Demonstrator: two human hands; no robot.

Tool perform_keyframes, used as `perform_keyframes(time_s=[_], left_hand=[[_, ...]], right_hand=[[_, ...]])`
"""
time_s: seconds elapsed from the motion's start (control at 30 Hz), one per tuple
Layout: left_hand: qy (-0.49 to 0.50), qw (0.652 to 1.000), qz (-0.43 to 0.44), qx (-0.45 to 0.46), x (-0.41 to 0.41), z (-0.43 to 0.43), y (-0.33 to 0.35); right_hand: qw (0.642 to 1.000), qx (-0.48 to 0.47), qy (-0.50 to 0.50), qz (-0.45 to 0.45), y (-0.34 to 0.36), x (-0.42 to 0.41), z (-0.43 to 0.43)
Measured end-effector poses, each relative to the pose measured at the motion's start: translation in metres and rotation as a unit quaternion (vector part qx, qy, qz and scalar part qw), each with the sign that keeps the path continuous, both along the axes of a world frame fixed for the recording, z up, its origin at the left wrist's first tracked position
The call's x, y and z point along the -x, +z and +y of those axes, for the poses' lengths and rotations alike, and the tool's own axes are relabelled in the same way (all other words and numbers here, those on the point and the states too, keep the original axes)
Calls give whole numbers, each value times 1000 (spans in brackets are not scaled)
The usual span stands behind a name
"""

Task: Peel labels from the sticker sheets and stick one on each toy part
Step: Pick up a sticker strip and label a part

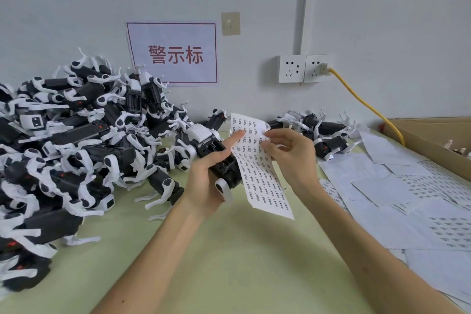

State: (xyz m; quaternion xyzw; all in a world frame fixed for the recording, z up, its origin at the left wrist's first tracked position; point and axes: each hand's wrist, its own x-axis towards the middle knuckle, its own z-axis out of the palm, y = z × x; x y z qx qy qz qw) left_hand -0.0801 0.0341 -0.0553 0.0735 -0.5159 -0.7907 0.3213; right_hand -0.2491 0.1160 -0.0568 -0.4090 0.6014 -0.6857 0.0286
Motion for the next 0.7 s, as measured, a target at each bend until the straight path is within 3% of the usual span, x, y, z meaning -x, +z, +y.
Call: perform_keyframes(time_s=[0.17, 0.37, 0.7], left_hand=[[2, 1000, -5, -23, -1, 1, 2], [2, 1000, -16, -16, 0, -1, 0], [16, 999, -19, -22, 1, 1, -2]], right_hand=[[1000, -5, -20, 11, 0, -1, 1], [994, -3, -62, 89, -1, -5, 1], [992, -2, -81, 95, 0, -8, 3]])
